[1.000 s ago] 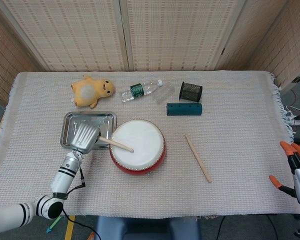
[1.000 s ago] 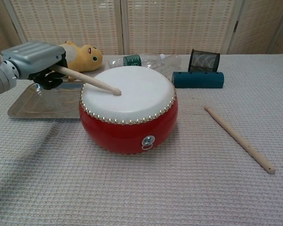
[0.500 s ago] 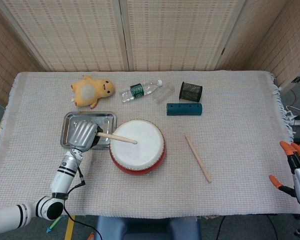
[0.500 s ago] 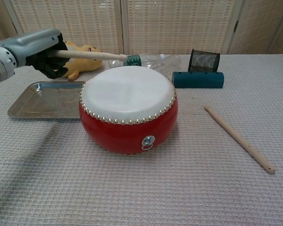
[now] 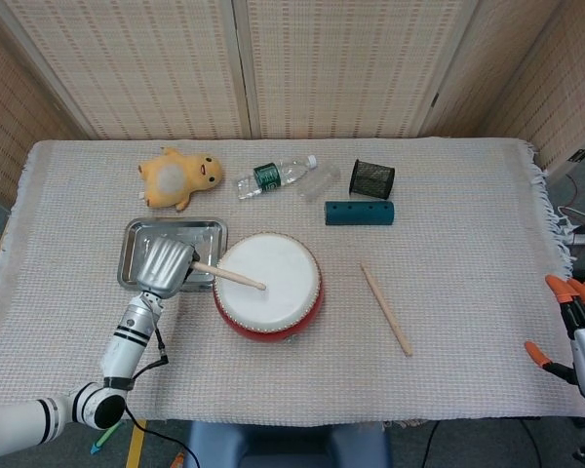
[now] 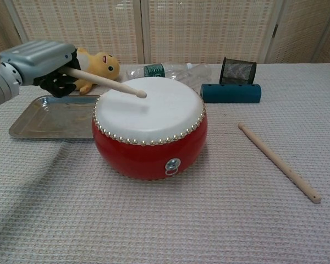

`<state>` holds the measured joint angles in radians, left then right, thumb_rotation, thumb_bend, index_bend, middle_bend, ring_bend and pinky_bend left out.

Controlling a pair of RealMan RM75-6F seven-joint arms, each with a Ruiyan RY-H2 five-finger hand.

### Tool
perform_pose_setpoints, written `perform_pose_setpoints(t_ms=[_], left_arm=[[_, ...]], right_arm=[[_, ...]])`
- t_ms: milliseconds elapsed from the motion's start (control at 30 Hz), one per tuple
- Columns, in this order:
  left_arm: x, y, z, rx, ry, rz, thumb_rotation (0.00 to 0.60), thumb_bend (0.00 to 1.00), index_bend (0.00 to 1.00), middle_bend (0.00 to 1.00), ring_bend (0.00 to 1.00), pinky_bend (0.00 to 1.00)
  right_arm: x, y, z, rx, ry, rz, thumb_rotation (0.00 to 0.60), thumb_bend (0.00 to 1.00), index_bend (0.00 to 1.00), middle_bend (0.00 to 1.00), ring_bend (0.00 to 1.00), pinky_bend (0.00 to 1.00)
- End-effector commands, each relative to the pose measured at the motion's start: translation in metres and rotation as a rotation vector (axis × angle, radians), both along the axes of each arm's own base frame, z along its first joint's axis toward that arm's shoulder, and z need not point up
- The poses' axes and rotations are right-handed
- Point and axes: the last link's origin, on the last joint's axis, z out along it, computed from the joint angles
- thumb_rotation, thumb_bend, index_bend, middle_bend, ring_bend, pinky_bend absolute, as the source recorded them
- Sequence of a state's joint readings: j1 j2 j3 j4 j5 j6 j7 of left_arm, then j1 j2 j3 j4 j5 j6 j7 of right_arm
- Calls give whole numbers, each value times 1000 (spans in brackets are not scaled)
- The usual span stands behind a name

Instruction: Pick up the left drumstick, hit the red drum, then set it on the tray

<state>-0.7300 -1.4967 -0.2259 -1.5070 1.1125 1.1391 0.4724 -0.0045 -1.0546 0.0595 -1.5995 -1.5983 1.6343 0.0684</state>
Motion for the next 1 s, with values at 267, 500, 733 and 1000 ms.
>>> perform_pose_setpoints(t_ms=[267, 500, 733, 1000], left_arm=[[-49, 44, 27, -23, -226, 296, 600, 859, 1000, 1000, 944, 1000], [-82, 74, 22, 7, -104, 392, 600, 859, 1000, 1000, 933, 1000], [-90, 91, 11, -2, -12, 407, 600, 859, 1000, 1000, 922, 1000], [-94, 104, -3, -24, 70, 412, 600, 857, 986, 994, 895, 1000]], right_arm=[[-2, 0, 0, 1, -1, -6, 600, 180, 0, 125, 0, 108], [-3, -1, -2, 4, 1, -15, 600, 180, 0, 125, 0, 108], [-2, -3, -4, 5, 8, -25, 600, 180, 0, 125, 0, 108], [-1, -3, -3, -5, 18, -40, 600, 180, 0, 125, 0, 108]])
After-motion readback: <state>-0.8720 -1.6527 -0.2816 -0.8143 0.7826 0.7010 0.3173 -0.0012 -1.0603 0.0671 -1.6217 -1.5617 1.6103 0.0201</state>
